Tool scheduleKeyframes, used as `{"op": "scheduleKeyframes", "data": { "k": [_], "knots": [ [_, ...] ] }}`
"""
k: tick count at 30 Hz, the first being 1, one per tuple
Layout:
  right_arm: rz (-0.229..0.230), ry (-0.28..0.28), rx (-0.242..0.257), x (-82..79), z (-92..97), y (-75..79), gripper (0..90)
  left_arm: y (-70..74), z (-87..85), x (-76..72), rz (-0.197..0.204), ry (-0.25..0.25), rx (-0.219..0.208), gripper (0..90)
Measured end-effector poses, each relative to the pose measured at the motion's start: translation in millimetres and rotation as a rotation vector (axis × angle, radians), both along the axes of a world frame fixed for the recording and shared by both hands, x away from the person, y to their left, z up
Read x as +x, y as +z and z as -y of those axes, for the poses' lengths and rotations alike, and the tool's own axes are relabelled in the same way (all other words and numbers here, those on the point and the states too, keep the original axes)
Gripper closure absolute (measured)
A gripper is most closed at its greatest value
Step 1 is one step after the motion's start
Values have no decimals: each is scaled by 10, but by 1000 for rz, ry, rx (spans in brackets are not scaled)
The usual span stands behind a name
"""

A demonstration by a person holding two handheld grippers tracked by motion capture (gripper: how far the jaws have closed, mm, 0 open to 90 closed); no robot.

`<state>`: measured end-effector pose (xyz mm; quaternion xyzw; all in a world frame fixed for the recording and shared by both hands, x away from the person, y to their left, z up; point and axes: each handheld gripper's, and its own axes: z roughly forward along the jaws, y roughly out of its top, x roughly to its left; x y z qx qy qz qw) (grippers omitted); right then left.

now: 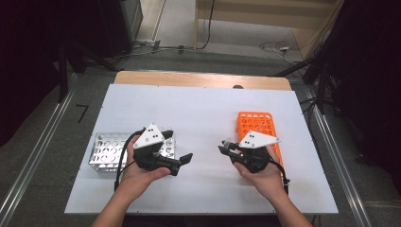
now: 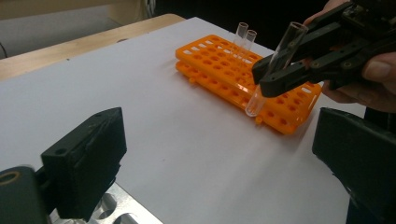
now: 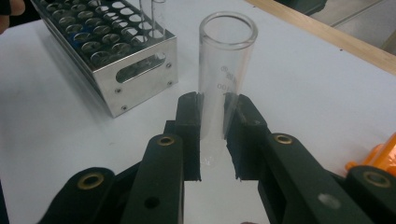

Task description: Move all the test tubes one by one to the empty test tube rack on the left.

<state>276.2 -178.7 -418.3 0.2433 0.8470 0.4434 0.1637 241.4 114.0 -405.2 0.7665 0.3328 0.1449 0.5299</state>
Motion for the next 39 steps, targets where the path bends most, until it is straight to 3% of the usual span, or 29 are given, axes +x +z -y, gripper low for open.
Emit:
{"op": "scheduleKeyframes", "data": {
  "k": [4, 8, 18, 24, 33, 39],
  "knots": [
    [8, 18, -21, -38, -93, -33, 731, -8, 89, -19, 0, -7, 29, 65],
    [13, 39, -42, -79, -185, -55, 731, -23, 187, -52, 18, -5, 60, 182],
    [19, 96, -82, -168, -391, -122, 731, -34, 317, -92, 5, -81, 35, 418],
    [25, 135, -105, -214, -488, -139, 731, -45, 375, -105, 10, -105, 42, 535],
    [20, 164, -107, -267, -563, -128, 731, -67, 432, -126, 28, -120, 77, 665],
    [14, 173, -103, -266, -572, -133, 731, -72, 444, -131, 31, -123, 88, 702]
  ]
}}
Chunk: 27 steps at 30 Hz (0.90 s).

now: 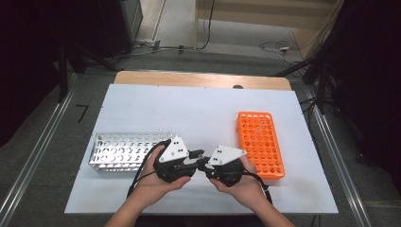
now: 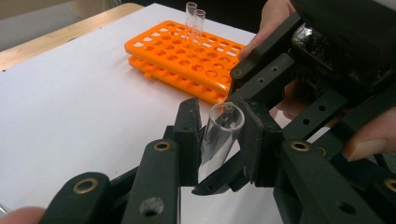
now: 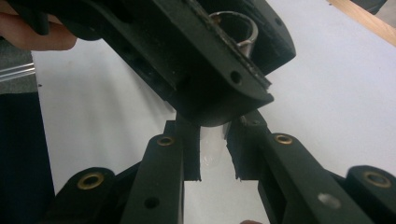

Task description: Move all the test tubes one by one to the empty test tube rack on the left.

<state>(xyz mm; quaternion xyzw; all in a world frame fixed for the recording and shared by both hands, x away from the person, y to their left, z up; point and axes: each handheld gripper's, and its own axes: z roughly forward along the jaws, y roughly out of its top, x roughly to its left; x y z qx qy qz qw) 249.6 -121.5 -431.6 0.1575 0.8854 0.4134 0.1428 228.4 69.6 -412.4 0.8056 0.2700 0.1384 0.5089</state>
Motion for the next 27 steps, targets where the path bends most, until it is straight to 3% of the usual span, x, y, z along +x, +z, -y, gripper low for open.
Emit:
{"op": "scheduleKeyframes", "data": {
  "k": [27],
  "knots": [
    [-34, -4, 32, 20, 17, 7, 727, 7, 3, -15, 39, 7, 22, 753]
  ]
}}
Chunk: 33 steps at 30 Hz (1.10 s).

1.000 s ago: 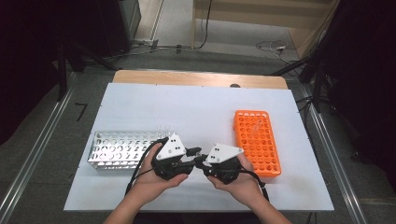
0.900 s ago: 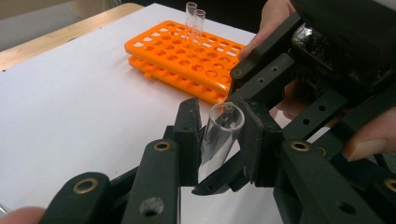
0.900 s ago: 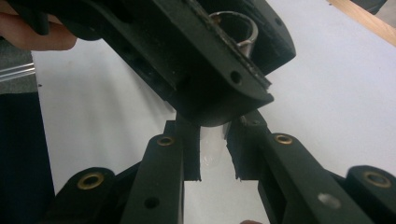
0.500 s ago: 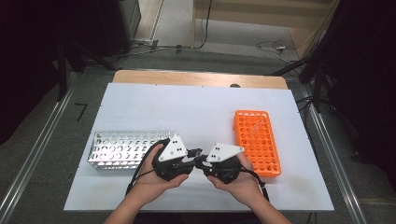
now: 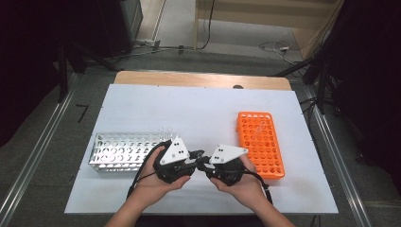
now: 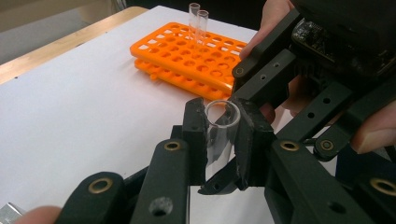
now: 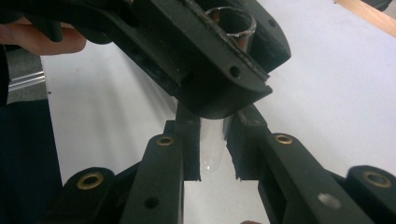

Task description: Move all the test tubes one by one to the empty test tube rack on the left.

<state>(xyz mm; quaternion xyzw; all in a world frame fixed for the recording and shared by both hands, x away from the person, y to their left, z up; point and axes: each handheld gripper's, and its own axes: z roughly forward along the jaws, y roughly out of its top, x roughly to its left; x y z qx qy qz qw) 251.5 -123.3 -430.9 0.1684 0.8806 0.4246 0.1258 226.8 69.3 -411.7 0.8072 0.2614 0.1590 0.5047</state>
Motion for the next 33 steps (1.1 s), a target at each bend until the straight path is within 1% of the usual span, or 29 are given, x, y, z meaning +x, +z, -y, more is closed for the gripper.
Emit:
{"op": "scheduleKeyframes", "data": {
  "k": [3, 7, 8, 10, 12, 14, 18, 21, 23, 27, 30, 33],
  "knots": [
    [-13, 3, 13, 7, 8, 0, 721, 5, -6, -1, 4, 1, -1, 753],
    [-31, 13, 26, 19, 25, -4, 672, 20, -33, 4, 9, 11, -8, 753],
    [-32, 15, 30, 20, 27, -6, 649, 24, -41, 6, 9, 14, -11, 753],
    [-38, 15, 36, 18, 30, -4, 571, 34, -60, 9, 12, 19, -13, 753],
    [-30, 12, 41, 16, 36, 4, 486, 44, -79, 12, 14, 24, -20, 753],
    [-32, 13, 55, 22, 49, 12, 421, 54, -100, 17, 16, 31, -22, 753],
    [-45, 8, 75, 46, 81, 23, 285, 75, -144, 26, 20, 45, -27, 754],
    [-58, 3, 91, 65, 113, 34, 202, 94, -182, 34, 27, 54, -32, 754],
    [-70, 7, 107, 82, 143, 45, 158, 105, -207, 39, 29, 63, -36, 754],
    [-79, 9, 134, 106, 196, 57, 63, 126, -255, 50, 33, 79, -44, 754],
    [-77, 9, 147, 123, 234, 66, 0, 141, -297, 59, 36, 89, -47, 754],
    [-76, 1, 154, 131, 268, 76, 0, 159, -344, 69, 39, 100, -53, 754]
  ]
}}
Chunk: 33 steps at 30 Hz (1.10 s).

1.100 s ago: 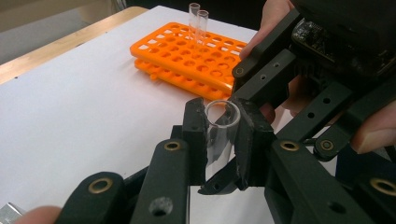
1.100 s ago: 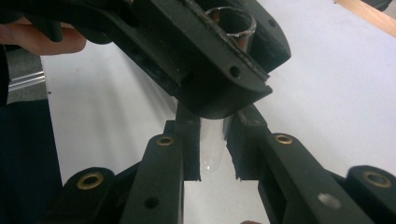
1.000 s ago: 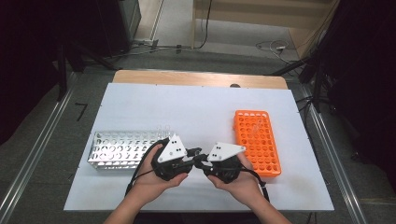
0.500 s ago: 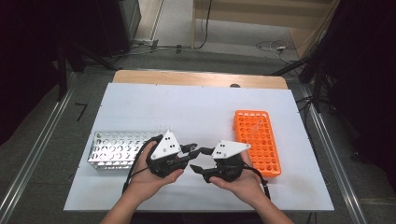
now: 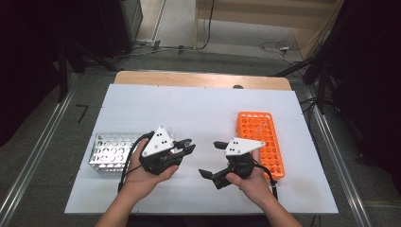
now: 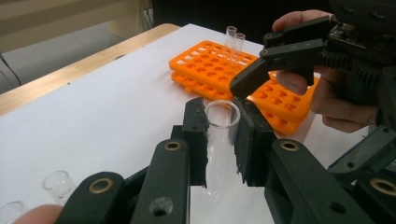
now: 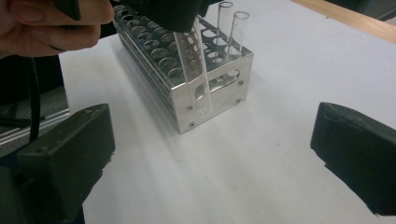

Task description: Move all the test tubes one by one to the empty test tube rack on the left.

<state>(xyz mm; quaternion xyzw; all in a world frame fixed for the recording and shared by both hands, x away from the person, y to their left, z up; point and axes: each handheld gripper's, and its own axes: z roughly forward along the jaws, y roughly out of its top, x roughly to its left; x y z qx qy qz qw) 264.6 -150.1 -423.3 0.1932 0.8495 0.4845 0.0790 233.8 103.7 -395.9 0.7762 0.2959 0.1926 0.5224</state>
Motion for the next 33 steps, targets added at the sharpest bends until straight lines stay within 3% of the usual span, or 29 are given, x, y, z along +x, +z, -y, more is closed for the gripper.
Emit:
{"op": "scheduleKeyframes", "data": {
  "k": [23, 29, 33],
  "knots": [
    [-1, -104, 40, 151, 359, 56, 0, 158, -519, 111, 44, 155, -45, 754],
    [3, -132, 47, 201, 483, 67, 0, 137, -602, 144, 51, 202, -21, 754],
    [5, -148, 55, 230, 567, 83, 0, 120, -670, 173, 47, 222, -27, 754]
  ]
}}
